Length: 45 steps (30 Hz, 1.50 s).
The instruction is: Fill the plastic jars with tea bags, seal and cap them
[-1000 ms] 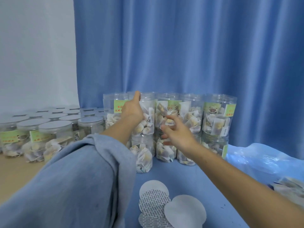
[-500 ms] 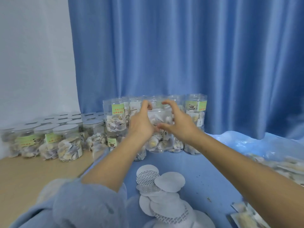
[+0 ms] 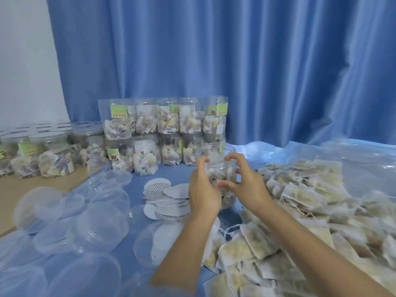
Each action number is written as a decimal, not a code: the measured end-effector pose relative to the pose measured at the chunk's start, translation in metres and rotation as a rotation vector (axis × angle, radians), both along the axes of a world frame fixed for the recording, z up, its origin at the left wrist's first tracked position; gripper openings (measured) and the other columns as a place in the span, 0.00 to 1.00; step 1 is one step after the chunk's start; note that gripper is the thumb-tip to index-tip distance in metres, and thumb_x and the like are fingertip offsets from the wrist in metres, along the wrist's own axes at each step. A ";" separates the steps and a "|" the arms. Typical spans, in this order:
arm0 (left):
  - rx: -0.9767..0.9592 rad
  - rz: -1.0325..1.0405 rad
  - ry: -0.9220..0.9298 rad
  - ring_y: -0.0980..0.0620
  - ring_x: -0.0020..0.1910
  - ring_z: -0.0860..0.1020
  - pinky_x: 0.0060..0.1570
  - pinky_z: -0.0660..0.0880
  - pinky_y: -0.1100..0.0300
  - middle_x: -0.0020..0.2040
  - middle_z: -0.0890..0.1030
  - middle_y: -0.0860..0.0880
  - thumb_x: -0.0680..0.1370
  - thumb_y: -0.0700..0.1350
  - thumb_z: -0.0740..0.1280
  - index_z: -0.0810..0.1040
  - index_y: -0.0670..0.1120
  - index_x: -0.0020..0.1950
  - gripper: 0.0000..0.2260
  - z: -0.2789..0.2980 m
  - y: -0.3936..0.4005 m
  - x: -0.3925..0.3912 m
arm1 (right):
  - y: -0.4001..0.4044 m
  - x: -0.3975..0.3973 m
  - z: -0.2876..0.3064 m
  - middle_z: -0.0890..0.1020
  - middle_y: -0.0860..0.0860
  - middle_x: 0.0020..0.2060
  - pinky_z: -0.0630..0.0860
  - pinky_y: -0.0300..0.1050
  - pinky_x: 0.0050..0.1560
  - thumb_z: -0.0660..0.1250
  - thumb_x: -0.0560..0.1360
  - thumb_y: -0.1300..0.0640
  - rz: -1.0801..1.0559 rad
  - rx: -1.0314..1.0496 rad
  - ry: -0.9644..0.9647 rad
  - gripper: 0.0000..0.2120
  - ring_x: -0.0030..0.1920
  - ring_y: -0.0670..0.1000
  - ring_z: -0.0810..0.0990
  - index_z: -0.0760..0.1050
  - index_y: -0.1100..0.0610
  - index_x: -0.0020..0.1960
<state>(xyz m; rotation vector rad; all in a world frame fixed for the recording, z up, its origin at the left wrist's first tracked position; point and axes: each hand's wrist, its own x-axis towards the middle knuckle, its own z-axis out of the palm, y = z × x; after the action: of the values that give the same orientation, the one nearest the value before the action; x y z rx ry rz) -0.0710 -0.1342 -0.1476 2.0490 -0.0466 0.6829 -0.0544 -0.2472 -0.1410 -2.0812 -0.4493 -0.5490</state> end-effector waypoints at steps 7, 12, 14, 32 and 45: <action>-0.098 -0.048 0.071 0.53 0.40 0.75 0.31 0.66 0.65 0.45 0.67 0.65 0.76 0.35 0.63 0.52 0.62 0.74 0.36 -0.014 0.002 0.001 | 0.000 0.022 -0.033 0.79 0.62 0.57 0.71 0.23 0.45 0.73 0.71 0.56 -0.028 0.115 0.076 0.45 0.56 0.56 0.78 0.47 0.48 0.76; -0.224 0.038 0.136 0.48 0.44 0.77 0.43 0.75 0.53 0.53 0.76 0.55 0.77 0.34 0.58 0.56 0.57 0.75 0.31 -0.010 0.017 0.002 | 0.000 0.019 -0.039 0.71 0.50 0.50 0.71 0.40 0.53 0.76 0.67 0.57 -0.191 0.077 -0.081 0.22 0.50 0.49 0.73 0.65 0.53 0.52; -0.255 0.109 0.148 0.45 0.53 0.76 0.52 0.75 0.50 0.64 0.74 0.48 0.77 0.33 0.57 0.63 0.52 0.72 0.25 -0.009 0.030 0.002 | 0.006 0.012 -0.034 0.72 0.47 0.40 0.67 0.32 0.43 0.74 0.68 0.59 -0.129 -0.053 -0.197 0.13 0.40 0.45 0.71 0.69 0.54 0.41; 0.051 0.235 0.502 0.43 0.53 0.75 0.44 0.68 0.59 0.49 0.80 0.42 0.74 0.41 0.62 0.78 0.40 0.53 0.10 -0.003 0.088 -0.004 | 0.033 -0.009 0.012 0.77 0.43 0.32 0.69 0.26 0.39 0.76 0.67 0.55 0.002 -0.058 -0.035 0.10 0.33 0.37 0.74 0.76 0.46 0.41; 0.087 0.491 0.569 0.36 0.62 0.71 0.58 0.69 0.49 0.62 0.73 0.37 0.77 0.41 0.58 0.72 0.38 0.62 0.14 -0.010 0.112 -0.008 | 0.078 0.006 0.013 0.85 0.53 0.44 0.67 0.47 0.59 0.66 0.76 0.54 0.018 -0.395 -0.410 0.10 0.48 0.56 0.81 0.83 0.58 0.48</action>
<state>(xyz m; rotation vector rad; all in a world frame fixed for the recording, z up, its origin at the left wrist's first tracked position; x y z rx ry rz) -0.0795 -0.0217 -0.1574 2.2883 0.7853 0.3608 -0.0484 -0.1687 -0.1285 -2.3335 -0.8702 -0.9441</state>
